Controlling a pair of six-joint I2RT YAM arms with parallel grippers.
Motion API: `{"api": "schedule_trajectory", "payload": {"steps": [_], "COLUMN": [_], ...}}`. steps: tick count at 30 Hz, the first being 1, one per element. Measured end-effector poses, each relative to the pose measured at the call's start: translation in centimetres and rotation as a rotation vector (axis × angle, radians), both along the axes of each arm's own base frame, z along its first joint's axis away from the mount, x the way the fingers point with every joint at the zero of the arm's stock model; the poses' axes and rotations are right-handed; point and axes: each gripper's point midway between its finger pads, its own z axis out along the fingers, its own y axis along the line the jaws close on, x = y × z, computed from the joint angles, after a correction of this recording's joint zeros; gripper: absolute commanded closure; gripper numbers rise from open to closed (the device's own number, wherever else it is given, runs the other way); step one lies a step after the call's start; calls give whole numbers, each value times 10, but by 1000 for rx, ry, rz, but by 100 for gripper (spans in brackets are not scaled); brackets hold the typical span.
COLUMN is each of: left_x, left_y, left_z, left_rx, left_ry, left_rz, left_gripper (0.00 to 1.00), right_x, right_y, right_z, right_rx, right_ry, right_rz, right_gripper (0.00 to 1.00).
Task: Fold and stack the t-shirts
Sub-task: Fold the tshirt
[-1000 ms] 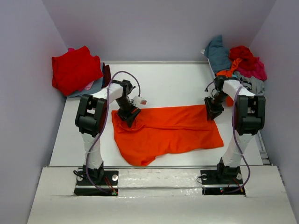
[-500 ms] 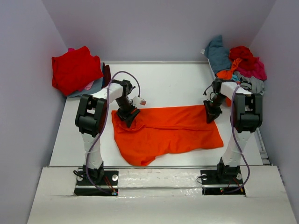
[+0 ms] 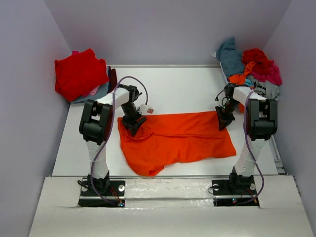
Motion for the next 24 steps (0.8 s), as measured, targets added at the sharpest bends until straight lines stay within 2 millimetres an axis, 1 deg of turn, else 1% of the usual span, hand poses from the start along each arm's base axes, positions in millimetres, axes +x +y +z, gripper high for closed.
{"api": "schedule_trajectory", "payload": {"steps": [9,16,19,24], "left_x": [-11,-5,-5,-17], "left_y": [13,20,20,18], "left_z": [9,22,28,30], "left_rx": [50,108,135,190], "left_ry": [-11,-88,-125,-147], "left_rz": [-72,-132,-177,-283], "left_gripper": [42,43,42,42], "right_x": [0,0,0,0], "right_y": [0,0,0,0], "right_z": [-1,-1,-1,-1], "right_rx": [-1,-2,-3,-5], "right_ry": [2,3,4,4], "right_rz": [-3,-5,-6,-6], "right_gripper": [89,90,90,90]}}
